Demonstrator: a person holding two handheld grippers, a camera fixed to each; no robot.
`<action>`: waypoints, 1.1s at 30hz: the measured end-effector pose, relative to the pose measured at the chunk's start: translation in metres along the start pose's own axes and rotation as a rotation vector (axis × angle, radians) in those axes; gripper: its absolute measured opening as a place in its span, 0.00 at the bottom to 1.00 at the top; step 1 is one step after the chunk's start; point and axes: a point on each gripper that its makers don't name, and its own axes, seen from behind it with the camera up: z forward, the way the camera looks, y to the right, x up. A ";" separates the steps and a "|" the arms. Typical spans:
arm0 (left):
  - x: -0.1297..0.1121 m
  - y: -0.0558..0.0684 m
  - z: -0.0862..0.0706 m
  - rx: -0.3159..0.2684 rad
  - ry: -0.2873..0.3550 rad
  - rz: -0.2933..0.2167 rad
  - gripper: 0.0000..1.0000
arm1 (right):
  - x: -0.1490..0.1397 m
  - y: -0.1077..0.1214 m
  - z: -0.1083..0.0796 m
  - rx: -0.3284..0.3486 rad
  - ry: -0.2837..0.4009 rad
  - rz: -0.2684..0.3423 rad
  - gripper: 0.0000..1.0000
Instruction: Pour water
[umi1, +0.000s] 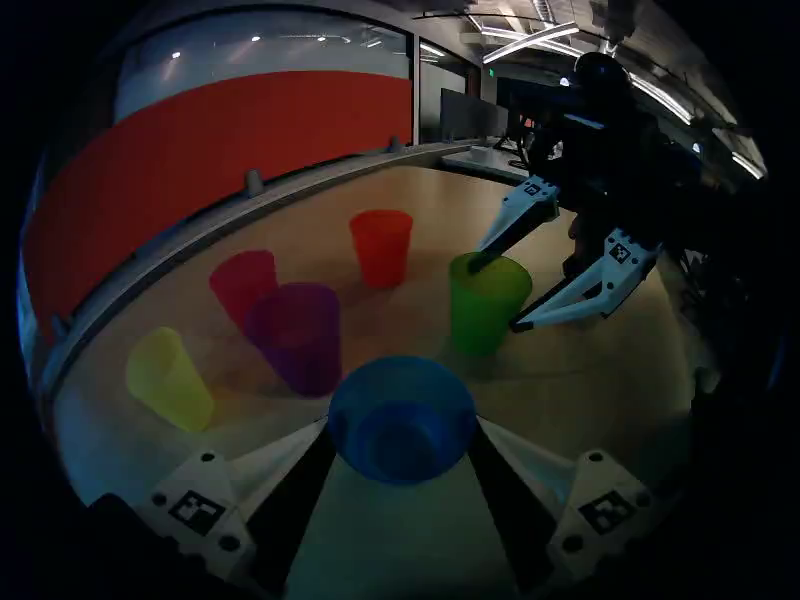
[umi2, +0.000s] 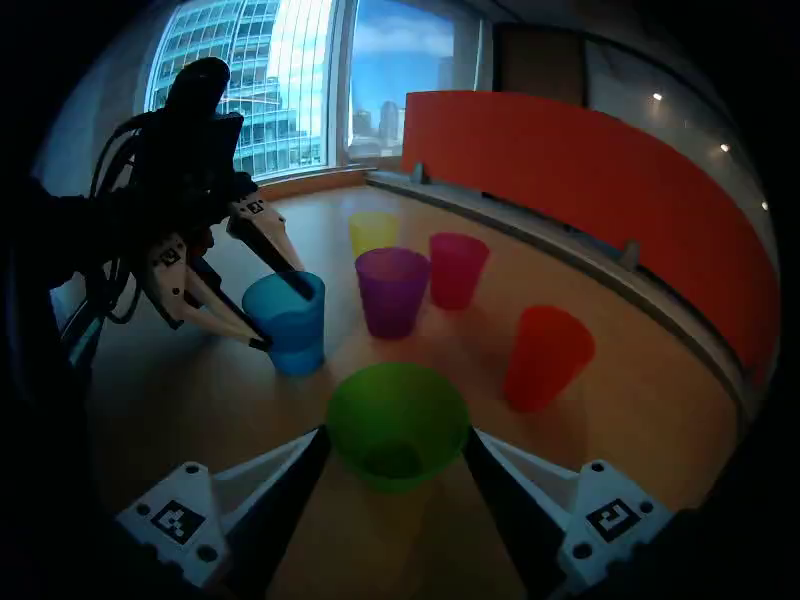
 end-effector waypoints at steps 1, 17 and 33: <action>0.000 0.000 0.000 0.000 0.000 -0.001 0.87 | 0.000 0.000 0.000 0.000 0.000 0.001 0.99; 0.000 -0.001 -0.001 0.003 0.002 -0.004 0.86 | -0.001 0.001 0.010 -0.005 -0.005 0.016 0.93; 0.004 -0.002 -0.011 0.032 0.026 -0.013 0.86 | 0.020 0.004 -0.002 -0.010 0.057 0.053 0.89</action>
